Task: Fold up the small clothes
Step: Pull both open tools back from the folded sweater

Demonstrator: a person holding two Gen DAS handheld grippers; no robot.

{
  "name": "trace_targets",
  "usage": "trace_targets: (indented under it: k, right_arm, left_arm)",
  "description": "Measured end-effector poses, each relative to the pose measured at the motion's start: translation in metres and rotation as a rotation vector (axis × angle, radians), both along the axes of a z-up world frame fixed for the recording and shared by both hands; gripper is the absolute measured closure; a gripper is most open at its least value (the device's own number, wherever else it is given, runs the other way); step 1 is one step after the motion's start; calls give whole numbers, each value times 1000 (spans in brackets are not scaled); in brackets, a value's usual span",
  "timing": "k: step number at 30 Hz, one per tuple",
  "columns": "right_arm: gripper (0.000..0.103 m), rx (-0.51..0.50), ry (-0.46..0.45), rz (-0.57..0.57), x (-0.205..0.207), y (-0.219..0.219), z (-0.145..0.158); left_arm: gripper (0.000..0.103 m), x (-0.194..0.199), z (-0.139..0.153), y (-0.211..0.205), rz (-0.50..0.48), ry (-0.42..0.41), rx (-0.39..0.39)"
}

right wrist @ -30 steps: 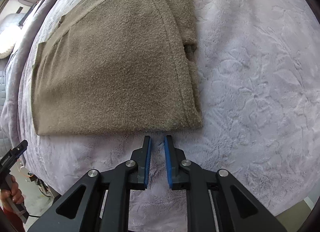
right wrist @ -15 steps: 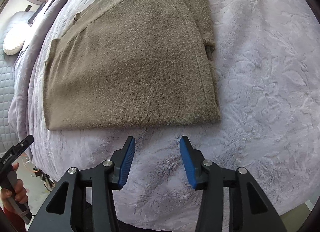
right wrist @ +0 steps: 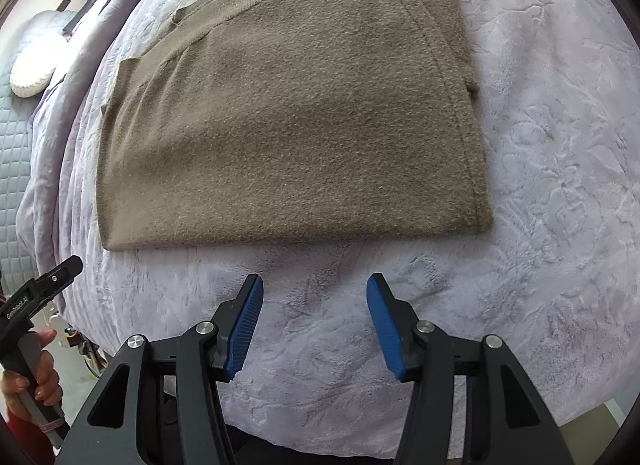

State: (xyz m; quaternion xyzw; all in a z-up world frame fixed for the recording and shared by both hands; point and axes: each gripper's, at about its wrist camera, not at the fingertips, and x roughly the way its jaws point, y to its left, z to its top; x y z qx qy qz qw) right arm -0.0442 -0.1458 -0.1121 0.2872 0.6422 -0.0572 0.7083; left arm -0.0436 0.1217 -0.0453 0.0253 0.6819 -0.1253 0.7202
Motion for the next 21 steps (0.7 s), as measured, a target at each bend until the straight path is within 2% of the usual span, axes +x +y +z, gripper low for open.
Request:
trace_targets:
  k: [6,12,21]
  right_arm:
    - [45,11,-9,-69,-1,36,7]
    - [45,56,-4,-123,0,88,4]
    - [45,188,-19,-228,14,145,-7]
  left_arm:
    - [14,16,-13,11,-82,36,-56]
    - [14,39,-14,28,-163,13,-76]
    - [14,68,-22,58,-201,8,-110]
